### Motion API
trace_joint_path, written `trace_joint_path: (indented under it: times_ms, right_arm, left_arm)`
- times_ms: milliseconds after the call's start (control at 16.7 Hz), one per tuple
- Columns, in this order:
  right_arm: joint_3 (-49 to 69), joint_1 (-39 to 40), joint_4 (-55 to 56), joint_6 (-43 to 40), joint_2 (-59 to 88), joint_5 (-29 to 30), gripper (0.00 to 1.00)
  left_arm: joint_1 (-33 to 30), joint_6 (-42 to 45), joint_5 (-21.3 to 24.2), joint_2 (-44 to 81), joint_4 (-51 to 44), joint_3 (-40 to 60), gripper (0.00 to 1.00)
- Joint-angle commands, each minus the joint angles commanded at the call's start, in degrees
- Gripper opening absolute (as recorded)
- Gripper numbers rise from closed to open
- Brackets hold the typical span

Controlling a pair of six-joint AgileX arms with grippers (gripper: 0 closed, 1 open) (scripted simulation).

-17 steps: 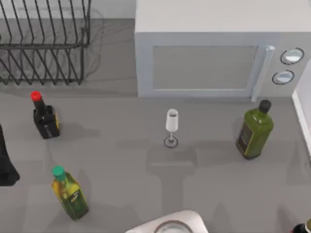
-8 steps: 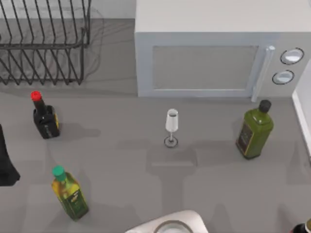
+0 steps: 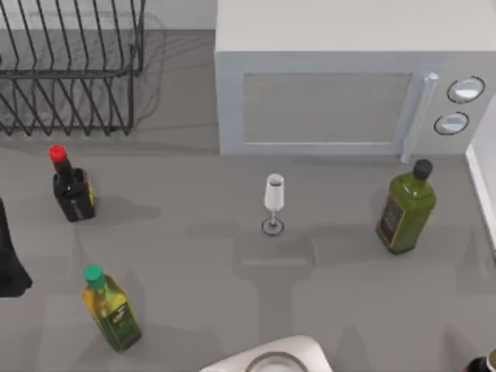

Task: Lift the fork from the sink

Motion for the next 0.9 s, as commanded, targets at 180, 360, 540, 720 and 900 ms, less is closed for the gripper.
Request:
trace_joint_path:
  times_ms: [180, 360, 540, 720, 900]
  right_arm:
    - [0.0, 0.0, 0.0, 0.0, 0.0, 0.0, 1.00]
    - [0.0, 0.0, 0.0, 0.0, 0.0, 0.0, 1.00]
    - [3.4, -0.5, -2.3, -0.5, 3.5, 0.0, 1.00]
    - [11.8, -1.7, -7.6, -1.6, 12.5, 0.0, 1.00]
    - [23.9, -3.4, -15.2, -3.2, 26.5, 0.1, 1.00]
  left_arm:
    - [0.0, 0.0, 0.0, 0.0, 0.0, 0.0, 1.00]
    - [0.0, 0.0, 0.0, 0.0, 0.0, 0.0, 1.00]
    - [0.0, 0.0, 0.0, 0.0, 0.0, 0.0, 1.00]
    - [0.0, 0.0, 0.0, 0.0, 0.0, 0.0, 1.00]
    - [0.0, 0.0, 0.0, 0.0, 0.0, 0.0, 1.00]
